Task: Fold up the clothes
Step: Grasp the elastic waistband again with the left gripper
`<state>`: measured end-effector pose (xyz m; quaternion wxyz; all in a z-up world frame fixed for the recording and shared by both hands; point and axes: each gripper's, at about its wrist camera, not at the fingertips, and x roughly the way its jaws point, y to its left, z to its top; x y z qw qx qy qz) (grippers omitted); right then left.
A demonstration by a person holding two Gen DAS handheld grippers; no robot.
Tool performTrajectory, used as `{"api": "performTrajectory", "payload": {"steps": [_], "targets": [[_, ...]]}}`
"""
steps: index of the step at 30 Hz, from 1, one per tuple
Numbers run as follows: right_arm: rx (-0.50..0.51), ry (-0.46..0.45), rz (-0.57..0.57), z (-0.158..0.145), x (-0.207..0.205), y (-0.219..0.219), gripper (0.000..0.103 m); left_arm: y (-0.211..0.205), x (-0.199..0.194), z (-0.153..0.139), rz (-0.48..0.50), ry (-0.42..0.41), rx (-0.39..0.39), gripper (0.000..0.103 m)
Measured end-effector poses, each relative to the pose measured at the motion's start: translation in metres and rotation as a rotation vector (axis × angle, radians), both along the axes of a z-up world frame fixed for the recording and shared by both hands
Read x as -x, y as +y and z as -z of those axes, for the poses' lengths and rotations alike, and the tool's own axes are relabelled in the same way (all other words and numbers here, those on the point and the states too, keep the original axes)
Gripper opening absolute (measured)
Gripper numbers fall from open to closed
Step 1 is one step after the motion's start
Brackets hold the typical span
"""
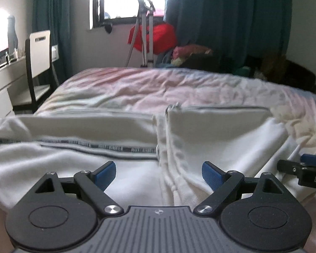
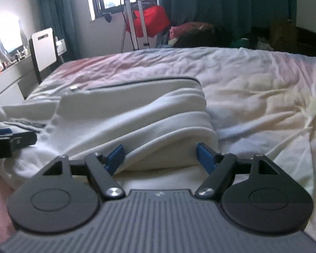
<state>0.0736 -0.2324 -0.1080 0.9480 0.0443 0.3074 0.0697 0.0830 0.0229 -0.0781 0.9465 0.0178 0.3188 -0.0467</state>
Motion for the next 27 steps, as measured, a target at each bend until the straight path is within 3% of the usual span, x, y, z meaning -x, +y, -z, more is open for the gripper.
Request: {"api": "performTrajectory", "payload": {"steps": [5, 11, 15, 20, 24, 27], "targets": [[-0.016, 0.018, 0.001, 0.007, -0.008, -0.002, 0.080, 0.004, -0.007, 0.013, -0.038, 0.052, -0.002, 0.090], [-0.046, 0.033, 0.007, 0.012, -0.015, -0.005, 0.080, 0.015, 0.006, 0.003, -0.068, 0.056, 0.055, 0.091], [-0.048, 0.030, 0.009, 0.013, -0.015, -0.006, 0.080, 0.037, 0.028, -0.009, -0.126, 0.071, 0.150, 0.092], [-0.054, 0.026, 0.009, 0.013, -0.014, -0.008, 0.080, 0.085, 0.048, -0.026, -0.299, 0.108, 0.260, 0.097], [-0.072, 0.020, 0.013, 0.013, -0.013, -0.009, 0.080, 0.137, 0.049, -0.027, -0.450, 0.197, 0.397, 0.097], [-0.078, 0.013, 0.017, 0.014, -0.013, -0.009, 0.080, 0.181, 0.045, -0.011, -0.558, 0.299, 0.566, 0.097]]}}
